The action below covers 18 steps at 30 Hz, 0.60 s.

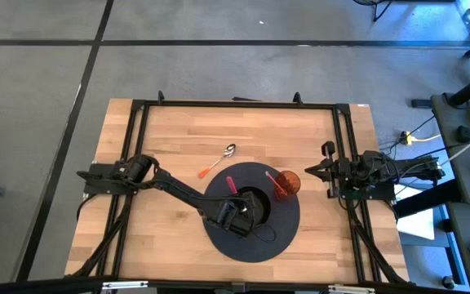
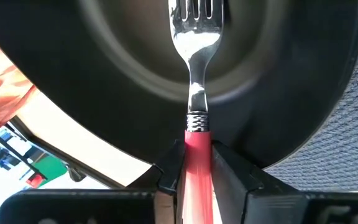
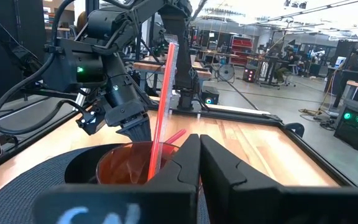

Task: Pick & Place Utensil
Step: Put the fork into the bowl

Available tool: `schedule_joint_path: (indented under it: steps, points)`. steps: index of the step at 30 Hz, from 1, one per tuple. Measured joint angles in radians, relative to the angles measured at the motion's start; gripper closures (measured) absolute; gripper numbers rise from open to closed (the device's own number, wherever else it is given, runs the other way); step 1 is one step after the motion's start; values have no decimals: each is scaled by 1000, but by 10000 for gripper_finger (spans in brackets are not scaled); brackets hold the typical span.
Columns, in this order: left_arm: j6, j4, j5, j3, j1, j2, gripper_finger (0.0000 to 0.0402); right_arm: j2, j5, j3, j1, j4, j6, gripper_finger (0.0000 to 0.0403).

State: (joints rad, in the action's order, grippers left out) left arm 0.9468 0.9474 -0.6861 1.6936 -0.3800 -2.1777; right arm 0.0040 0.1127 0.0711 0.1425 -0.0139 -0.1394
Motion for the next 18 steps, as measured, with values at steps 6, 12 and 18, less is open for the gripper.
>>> schedule_joint_path:
  steps: [6,12,18]
  points:
    - [-1,0,-30,0,-11,0,331,0,0,0,0,0,0,391]
    - [0,-1,-81,0,-29,0,328,0,0,0,0,0,0,391]
    - [-7,0,-72,0,-38,0,327,0,0,0,0,0,4,391]
